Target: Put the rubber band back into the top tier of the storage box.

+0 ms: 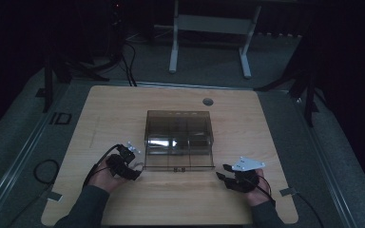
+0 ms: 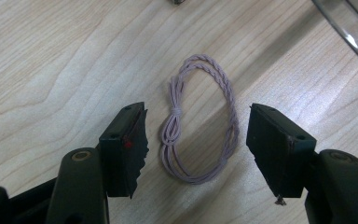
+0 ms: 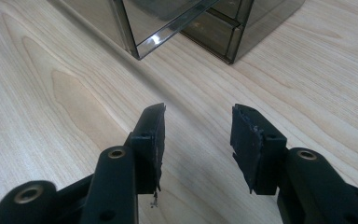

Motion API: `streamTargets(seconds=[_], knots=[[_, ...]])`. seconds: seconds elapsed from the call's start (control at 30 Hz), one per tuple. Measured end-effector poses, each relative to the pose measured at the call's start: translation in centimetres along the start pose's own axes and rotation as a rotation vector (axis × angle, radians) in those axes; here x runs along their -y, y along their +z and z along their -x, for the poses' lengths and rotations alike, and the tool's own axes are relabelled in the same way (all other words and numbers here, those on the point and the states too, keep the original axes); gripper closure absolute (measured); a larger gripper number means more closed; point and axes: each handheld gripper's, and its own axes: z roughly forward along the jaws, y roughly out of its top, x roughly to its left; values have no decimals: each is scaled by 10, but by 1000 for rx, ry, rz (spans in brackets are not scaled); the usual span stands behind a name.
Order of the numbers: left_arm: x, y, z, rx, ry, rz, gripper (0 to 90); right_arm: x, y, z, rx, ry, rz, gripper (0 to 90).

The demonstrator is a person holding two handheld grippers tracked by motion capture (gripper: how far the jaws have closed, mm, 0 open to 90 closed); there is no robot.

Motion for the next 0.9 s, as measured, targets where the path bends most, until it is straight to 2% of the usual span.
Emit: streamTargets(seconds=[0.5,0.9], knots=[[-7,9,1,-2,17,-61,388,0,0,0,-1,4,0,548],[-10,9,-4,9,3,-80,481,1,1,0,-7,3,-5,545]])
